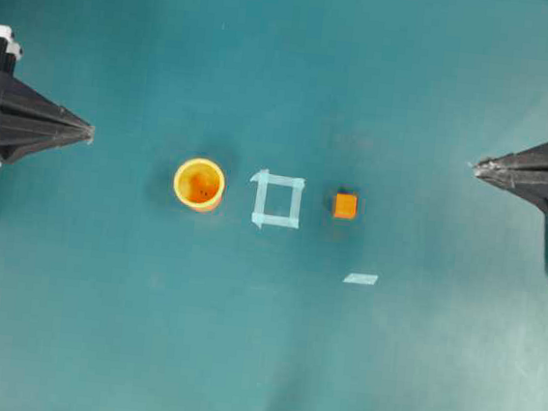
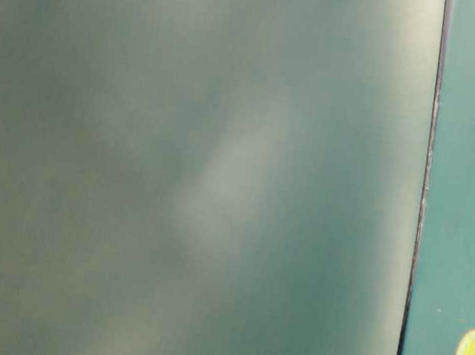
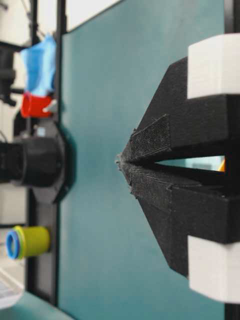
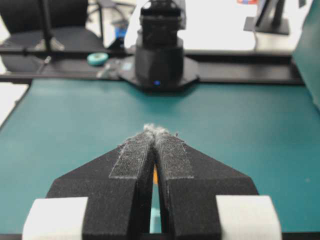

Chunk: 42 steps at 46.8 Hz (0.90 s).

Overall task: Move the cup backward with left arm.
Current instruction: 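Open the left gripper and move it toward the orange cup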

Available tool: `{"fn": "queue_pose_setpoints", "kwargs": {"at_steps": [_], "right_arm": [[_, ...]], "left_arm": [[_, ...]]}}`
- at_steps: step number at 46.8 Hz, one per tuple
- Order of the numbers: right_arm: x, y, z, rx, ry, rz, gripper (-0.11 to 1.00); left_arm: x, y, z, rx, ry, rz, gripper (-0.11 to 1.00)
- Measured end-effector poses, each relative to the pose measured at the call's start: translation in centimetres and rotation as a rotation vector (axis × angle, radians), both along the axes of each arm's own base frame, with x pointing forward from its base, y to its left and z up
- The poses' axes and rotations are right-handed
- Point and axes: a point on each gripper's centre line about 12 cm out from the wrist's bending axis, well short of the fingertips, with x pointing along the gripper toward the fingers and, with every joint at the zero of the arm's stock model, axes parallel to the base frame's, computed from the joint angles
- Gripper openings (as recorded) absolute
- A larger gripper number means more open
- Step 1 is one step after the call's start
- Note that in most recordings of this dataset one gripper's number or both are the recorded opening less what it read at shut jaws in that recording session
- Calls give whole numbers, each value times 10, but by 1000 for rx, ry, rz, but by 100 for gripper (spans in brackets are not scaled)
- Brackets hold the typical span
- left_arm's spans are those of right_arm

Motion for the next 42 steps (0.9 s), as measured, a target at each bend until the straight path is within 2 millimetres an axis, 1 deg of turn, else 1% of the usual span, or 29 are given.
{"fn": "queue_pose_setpoints", "kwargs": {"at_steps": [9,21,34,37,40,42], "right_arm": [[3,-1,0,-6,8,-3,0],[6,-1,-2,-6,23,-5,0],[8,-2,-5,-6,37,-10,0],[8,-2,-5,-6,37,-11,0],[8,-3,-5,-7,38,-12,0],[9,-3,-5,-7,37,-12,0]], "left_arm": [[0,0,-2,60,20,3,0],[3,0,-8,66,55,2,0],[20,0,-30,66,146,-1,1],[24,0,-35,66,155,-1,6],[29,0,-39,66,162,-1,19],[31,0,-42,66,169,-2,29]]}}
